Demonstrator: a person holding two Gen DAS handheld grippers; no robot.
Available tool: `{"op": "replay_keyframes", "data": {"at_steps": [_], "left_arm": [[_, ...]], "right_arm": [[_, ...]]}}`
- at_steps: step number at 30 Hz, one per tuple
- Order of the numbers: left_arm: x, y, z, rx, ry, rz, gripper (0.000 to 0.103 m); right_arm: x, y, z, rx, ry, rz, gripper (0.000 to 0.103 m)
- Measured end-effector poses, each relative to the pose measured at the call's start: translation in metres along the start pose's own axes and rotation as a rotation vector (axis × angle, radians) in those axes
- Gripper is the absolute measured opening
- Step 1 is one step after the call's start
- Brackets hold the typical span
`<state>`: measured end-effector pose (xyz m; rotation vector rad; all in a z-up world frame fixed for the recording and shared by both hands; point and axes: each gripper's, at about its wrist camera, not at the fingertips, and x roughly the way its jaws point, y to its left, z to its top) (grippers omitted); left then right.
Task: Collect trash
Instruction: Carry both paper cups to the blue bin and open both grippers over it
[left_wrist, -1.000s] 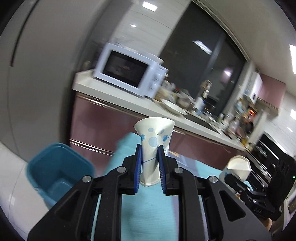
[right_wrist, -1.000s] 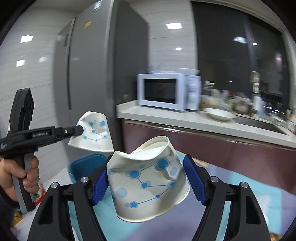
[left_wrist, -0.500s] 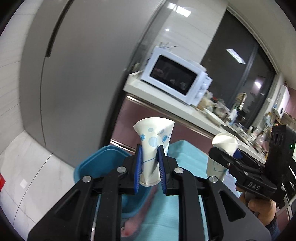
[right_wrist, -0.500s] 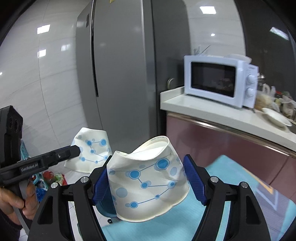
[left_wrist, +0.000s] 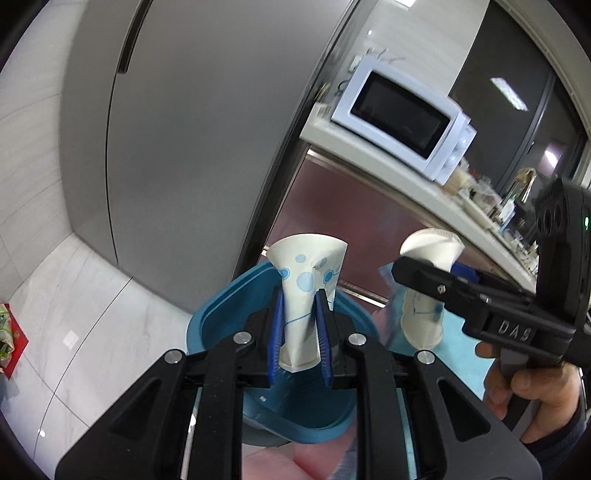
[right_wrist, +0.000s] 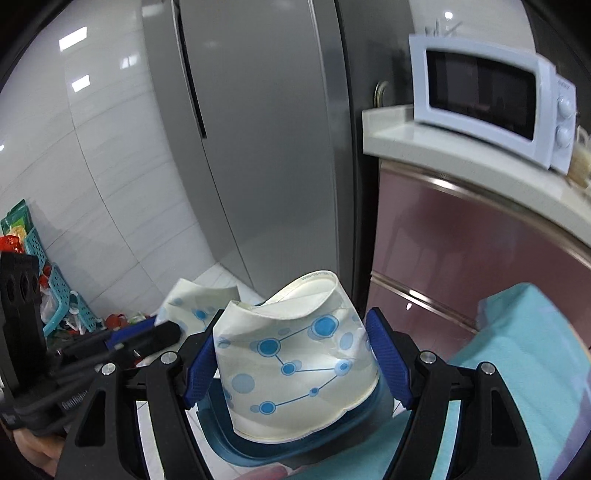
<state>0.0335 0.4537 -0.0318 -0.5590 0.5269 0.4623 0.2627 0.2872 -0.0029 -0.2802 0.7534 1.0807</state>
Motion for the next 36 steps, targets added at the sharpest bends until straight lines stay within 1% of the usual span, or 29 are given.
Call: {"op": "replay_keyframes", "data": {"at_steps": [3,4,9,12,18,24,27,28,29,30,35,36], "left_arm": [[0.017,-0.003,-0.003,0.008,0.028,0.017,0.017],[0.027,-0.009,-0.001,0.012,0.034,0.022,0.017],[0.054,-0.006,-0.006,0.024,0.087,0.049,0.017],[0.072,-0.006,-0.011,0.039,0.118,0.074,0.017],[0.098,-0.013,-0.017,0.077,0.164,0.108,0.017],[0.115,-0.023,-0.022,0.113,0.204,0.133,0.017],[0.119,-0.027,-0.023,0.123,0.204,0.148,0.017],[0.12,-0.029,-0.023,0.123,0.202,0.15,0.021],[0.121,-0.032,-0.023,0.124,0.2,0.155,0.028],[0.12,-0.032,-0.023,0.125,0.198,0.16,0.033],[0.112,-0.04,-0.023,0.141,0.17,0.181,0.057],[0.109,-0.042,-0.022,0.143,0.163,0.184,0.06]], "right_arm": [[0.019,-0.001,-0.001,0.021,0.062,0.015,0.073],[0.023,-0.001,-0.002,0.023,0.08,0.019,0.073],[0.048,-0.005,-0.005,0.035,0.169,0.019,0.073],[0.066,-0.009,-0.009,0.045,0.238,0.015,0.073],[0.099,-0.008,-0.012,0.021,0.339,0.006,0.073],[0.114,-0.01,-0.017,0.021,0.393,-0.01,0.074],[0.119,-0.014,-0.017,0.036,0.407,-0.012,0.074],[0.119,-0.014,-0.017,0.037,0.404,-0.017,0.075],[0.119,-0.015,-0.017,0.04,0.402,-0.015,0.076],[0.118,-0.016,-0.017,0.046,0.4,-0.013,0.08],[0.105,-0.019,-0.015,0.067,0.358,-0.008,0.081],[0.1,-0.021,-0.015,0.071,0.345,-0.008,0.082]]}}
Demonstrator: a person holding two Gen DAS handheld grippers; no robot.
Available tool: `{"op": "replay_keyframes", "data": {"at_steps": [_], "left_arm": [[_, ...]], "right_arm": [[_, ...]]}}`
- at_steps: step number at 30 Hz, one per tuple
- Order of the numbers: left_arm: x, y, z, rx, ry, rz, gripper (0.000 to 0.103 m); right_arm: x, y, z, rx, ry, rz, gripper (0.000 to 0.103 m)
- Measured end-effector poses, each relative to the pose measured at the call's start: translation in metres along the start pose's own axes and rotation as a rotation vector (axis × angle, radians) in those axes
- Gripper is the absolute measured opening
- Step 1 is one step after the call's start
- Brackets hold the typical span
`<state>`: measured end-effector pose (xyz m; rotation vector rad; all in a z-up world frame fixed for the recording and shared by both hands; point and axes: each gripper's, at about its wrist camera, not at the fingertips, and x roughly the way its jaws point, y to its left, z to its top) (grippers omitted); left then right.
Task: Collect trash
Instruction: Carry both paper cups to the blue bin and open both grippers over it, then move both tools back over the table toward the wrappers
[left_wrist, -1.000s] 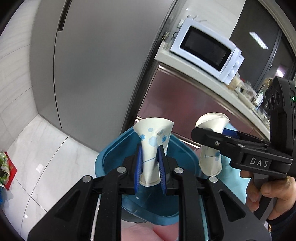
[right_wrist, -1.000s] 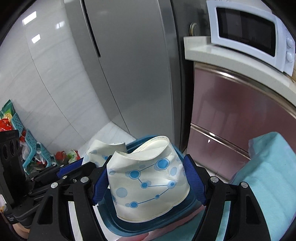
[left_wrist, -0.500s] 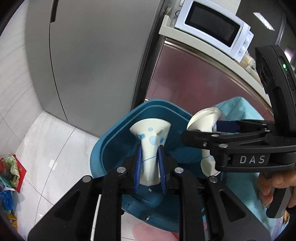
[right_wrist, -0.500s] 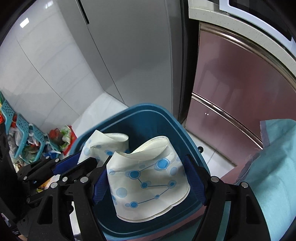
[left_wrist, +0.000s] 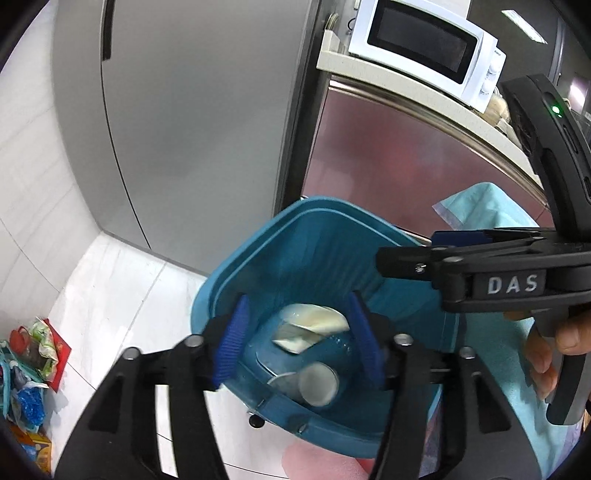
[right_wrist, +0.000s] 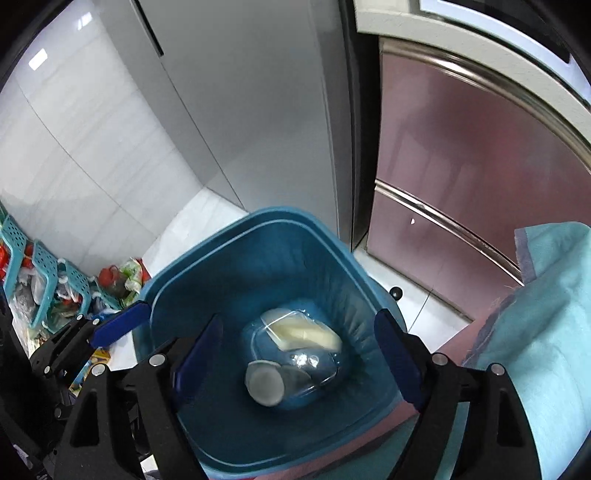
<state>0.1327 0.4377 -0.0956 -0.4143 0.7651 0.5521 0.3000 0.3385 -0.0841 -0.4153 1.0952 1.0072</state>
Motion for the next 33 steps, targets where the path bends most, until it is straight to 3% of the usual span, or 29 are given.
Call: {"op": "replay_keyframes", "data": {"at_steps": [4,9,15,22,27,33], "left_arm": [[-0.013,-0.009,0.005,0.008,-0.039,0.028,0.082],[-0.043,-0.028,0.013,0.041,-0.108,0.065,0.097],[-0.083,-0.061,0.016,0.109,-0.175,0.076,0.097],[-0.13,-0.112,0.01,0.163,-0.242,0.021,0.097],[-0.178,-0.156,-0.011,0.199,-0.315,-0.072,0.097],[-0.212,-0.221,-0.051,0.292,-0.338,-0.228,0.097]], "right_arm": [[-0.031,-0.01,-0.006,0.017,-0.081,0.007,0.089],[-0.08,-0.023,-0.02,0.032,-0.183,-0.003,0.096],[-0.135,-0.032,-0.049,0.03,-0.282,-0.037,0.096],[-0.208,-0.043,-0.102,0.033,-0.417,-0.072,0.096],[-0.262,-0.049,-0.154,0.051,-0.528,-0.127,0.096],[-0.31,-0.06,-0.236,0.098,-0.634,-0.227,0.096]]}}
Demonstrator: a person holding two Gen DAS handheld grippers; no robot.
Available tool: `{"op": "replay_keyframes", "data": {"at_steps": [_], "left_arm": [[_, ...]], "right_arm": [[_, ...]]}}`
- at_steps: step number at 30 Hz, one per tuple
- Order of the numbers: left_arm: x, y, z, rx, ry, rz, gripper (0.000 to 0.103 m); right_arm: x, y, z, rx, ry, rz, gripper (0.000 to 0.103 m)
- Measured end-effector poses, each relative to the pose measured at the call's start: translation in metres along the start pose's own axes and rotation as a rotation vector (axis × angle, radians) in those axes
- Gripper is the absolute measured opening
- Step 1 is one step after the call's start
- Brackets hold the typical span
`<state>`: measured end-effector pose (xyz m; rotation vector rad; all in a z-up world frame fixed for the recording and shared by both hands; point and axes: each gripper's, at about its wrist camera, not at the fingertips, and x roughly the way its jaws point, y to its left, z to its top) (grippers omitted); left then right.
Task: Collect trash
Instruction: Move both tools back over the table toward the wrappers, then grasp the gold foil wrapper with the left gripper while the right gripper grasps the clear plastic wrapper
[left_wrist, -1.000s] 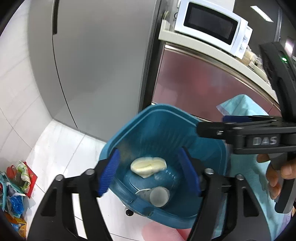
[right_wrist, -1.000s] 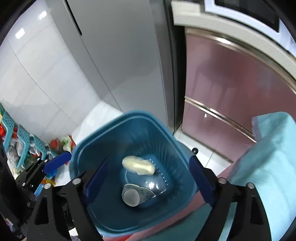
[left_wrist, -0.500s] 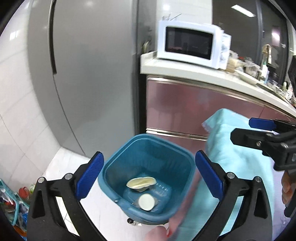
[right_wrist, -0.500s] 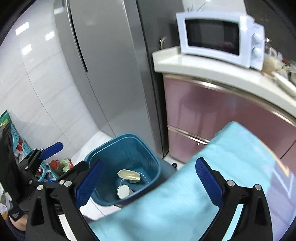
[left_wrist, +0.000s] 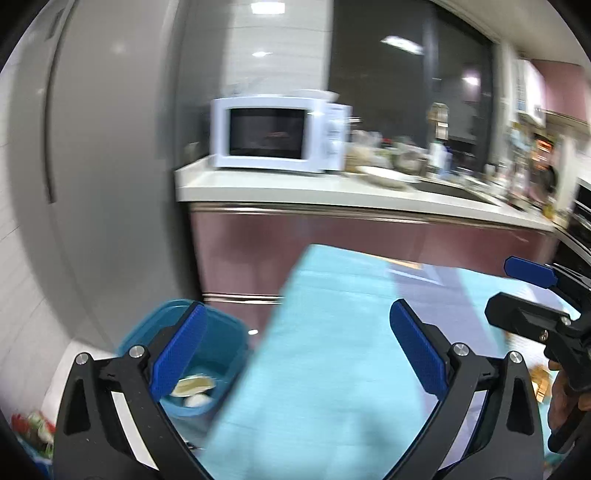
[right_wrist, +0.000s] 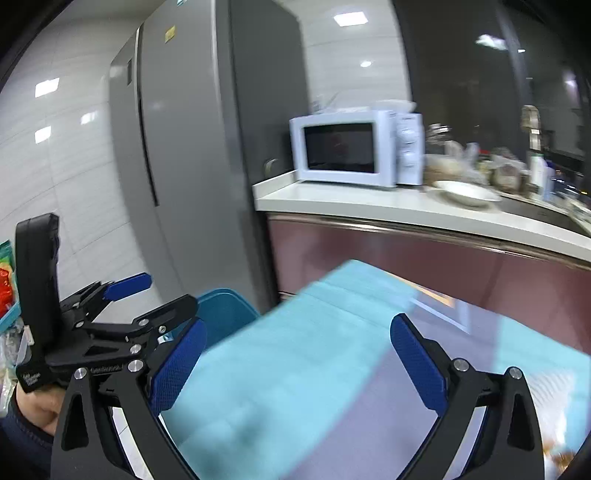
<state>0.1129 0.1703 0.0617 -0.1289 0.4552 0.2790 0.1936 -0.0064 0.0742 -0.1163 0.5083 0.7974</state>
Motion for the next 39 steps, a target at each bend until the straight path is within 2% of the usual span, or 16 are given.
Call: {"op": "replay_keyframes", "data": {"at_steps": [5,12,18,22,29,36,39], "left_arm": [[-0.005,-0.074,-0.02,0.088,0.012,-0.149,0.097],[-0.01,-0.168,-0.065,0.195,0.073,-0.32,0.097],[-0.01,-0.231,-0.106,0.297,0.13,-0.444,0.097],[0.0,-0.261,-0.124,0.34,0.176,-0.516,0.097],[0.031,-0.296,-0.141,0.421,0.225,-0.545,0.097],[0.052,-0.314,-0.132,0.383,0.235,-0.569,0.097],[0.063,-0.318,-0.133,0.361,0.26,-0.546,0.085]], "right_arm": [[-0.061,-0.04,-0.046,0.051,-0.042,-0.162,0.096],[-0.123,-0.093,-0.114,0.162,-0.045,-0.385,0.096],[-0.154,-0.119,-0.169,0.276,-0.019,-0.5,0.096],[-0.161,-0.133,-0.194,0.352,0.0,-0.52,0.096],[-0.163,-0.149,-0.217,0.451,0.005,-0.502,0.096],[-0.15,-0.152,-0.22,0.458,0.026,-0.463,0.096],[-0.148,-0.152,-0.22,0.458,0.024,-0.449,0.096]]}}
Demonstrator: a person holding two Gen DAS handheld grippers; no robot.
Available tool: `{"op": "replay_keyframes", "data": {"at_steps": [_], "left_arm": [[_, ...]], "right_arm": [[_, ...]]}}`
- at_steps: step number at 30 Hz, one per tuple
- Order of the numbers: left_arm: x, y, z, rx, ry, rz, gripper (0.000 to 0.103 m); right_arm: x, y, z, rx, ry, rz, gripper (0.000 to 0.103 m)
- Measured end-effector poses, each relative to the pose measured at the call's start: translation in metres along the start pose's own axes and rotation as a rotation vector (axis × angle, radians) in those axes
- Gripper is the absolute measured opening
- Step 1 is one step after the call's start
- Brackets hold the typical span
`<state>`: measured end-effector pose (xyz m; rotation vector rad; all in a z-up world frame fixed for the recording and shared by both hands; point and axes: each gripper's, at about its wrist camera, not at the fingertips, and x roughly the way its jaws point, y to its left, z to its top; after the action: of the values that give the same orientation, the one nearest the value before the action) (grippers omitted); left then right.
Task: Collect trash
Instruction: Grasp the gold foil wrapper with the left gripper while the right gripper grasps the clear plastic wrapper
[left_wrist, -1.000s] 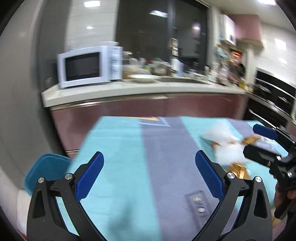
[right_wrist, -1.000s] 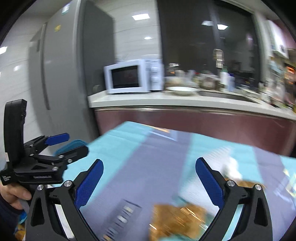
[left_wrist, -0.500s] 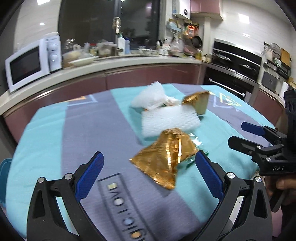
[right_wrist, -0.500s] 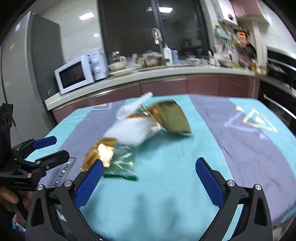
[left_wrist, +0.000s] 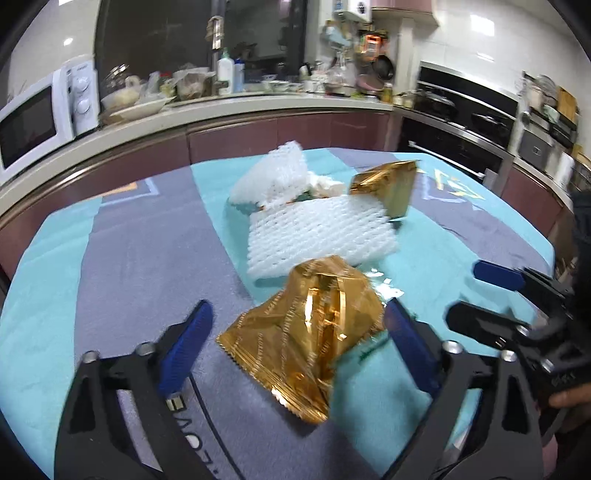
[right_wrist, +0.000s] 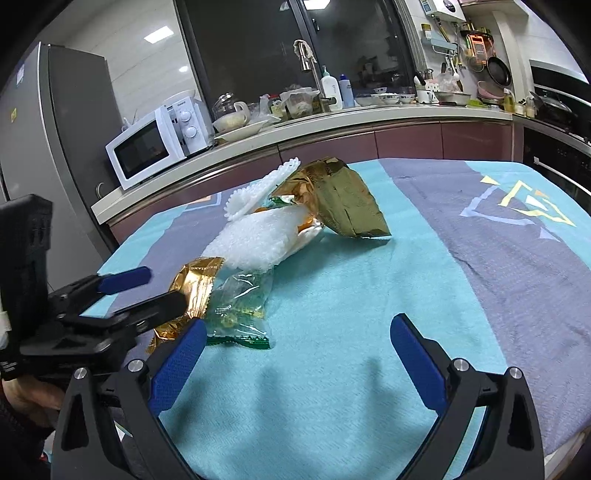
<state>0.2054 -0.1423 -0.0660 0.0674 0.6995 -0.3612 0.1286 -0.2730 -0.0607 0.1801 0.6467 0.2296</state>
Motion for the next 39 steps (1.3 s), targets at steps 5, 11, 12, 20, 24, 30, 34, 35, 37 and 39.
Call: {"op": "replay_keyframes", "data": {"at_steps": [5,11,12,20,24,30,34,35,37,39], "left_arm": [[0.021,0.014,-0.001,-0.08,0.056,-0.033,0.078],[0.025,0.021,-0.007,-0.093,0.069,-0.06,0.049],[0.026,0.02,-0.008,-0.088,0.074,-0.056,0.045],[0.022,0.032,-0.017,-0.107,0.061,-0.083,0.009],[0.015,0.035,-0.018,-0.124,0.052,-0.082,0.007],[-0.007,0.044,-0.023,-0.151,0.027,-0.079,0.006],[-0.02,0.049,-0.028,-0.162,0.016,-0.07,0.006],[-0.023,0.051,-0.03,-0.162,0.013,-0.063,0.006],[-0.027,0.054,-0.034,-0.172,0.011,-0.057,0.006],[-0.031,0.056,-0.036,-0.177,0.007,-0.05,0.006]], "right_arm": [[0.002,-0.002,-0.001,0.009,0.013,0.006,0.096],[0.007,0.0,-0.001,0.012,0.028,0.036,0.096],[0.009,0.003,0.0,0.005,0.032,0.042,0.096],[0.021,0.019,0.003,-0.016,0.051,0.085,0.096],[0.024,0.027,0.007,-0.024,0.048,0.103,0.096],[0.035,0.035,0.008,-0.035,0.078,0.116,0.091],[0.044,0.04,0.009,-0.047,0.111,0.102,0.078],[0.045,0.04,0.008,-0.053,0.122,0.099,0.075],[0.048,0.043,0.008,-0.07,0.13,0.078,0.063],[0.048,0.045,0.008,-0.08,0.139,0.073,0.054]]}}
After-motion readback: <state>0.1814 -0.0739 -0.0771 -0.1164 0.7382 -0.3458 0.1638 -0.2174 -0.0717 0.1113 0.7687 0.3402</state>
